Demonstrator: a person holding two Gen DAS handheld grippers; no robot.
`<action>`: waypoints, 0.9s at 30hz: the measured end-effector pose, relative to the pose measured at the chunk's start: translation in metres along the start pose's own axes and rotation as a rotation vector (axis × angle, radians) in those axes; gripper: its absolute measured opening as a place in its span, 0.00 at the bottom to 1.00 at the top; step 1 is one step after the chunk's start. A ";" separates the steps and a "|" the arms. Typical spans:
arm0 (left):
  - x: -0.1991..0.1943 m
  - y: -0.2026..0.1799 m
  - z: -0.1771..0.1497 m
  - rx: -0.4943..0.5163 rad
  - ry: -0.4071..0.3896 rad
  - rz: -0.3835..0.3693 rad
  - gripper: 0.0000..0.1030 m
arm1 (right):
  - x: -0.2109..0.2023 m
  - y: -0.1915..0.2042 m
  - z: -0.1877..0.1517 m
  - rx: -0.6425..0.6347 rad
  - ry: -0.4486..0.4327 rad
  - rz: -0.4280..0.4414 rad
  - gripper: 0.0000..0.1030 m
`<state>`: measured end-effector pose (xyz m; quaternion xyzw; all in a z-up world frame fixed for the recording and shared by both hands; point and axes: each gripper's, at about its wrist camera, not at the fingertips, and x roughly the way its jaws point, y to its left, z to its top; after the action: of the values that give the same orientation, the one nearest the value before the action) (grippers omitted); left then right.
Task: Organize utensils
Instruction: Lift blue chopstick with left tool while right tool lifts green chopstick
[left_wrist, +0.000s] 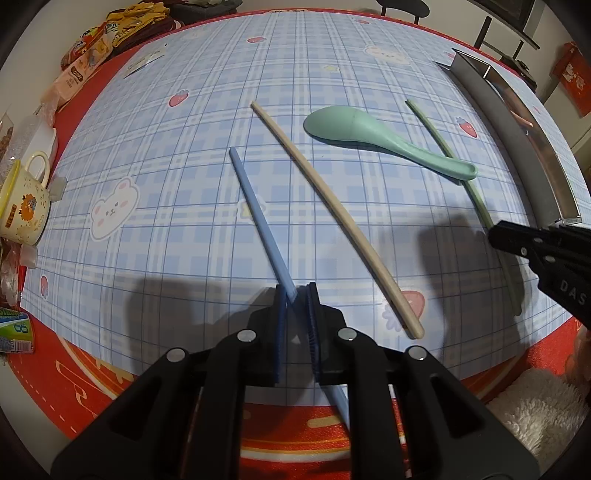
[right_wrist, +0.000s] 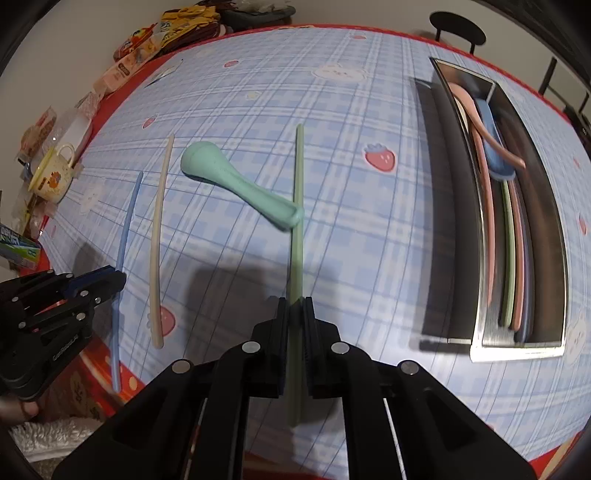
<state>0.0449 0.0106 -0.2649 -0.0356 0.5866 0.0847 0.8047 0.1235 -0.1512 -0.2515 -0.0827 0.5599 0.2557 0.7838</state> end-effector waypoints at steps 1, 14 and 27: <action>0.000 0.000 0.000 0.000 -0.001 0.000 0.14 | 0.001 0.002 0.001 -0.015 -0.007 -0.009 0.08; -0.001 0.001 0.000 -0.009 -0.003 -0.009 0.14 | -0.004 -0.007 -0.009 0.048 -0.011 0.032 0.07; -0.007 0.033 -0.008 -0.182 -0.017 -0.153 0.10 | -0.036 -0.032 -0.024 0.204 -0.098 0.139 0.07</action>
<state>0.0296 0.0415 -0.2592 -0.1526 0.5652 0.0763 0.8071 0.1103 -0.1994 -0.2323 0.0491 0.5484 0.2545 0.7950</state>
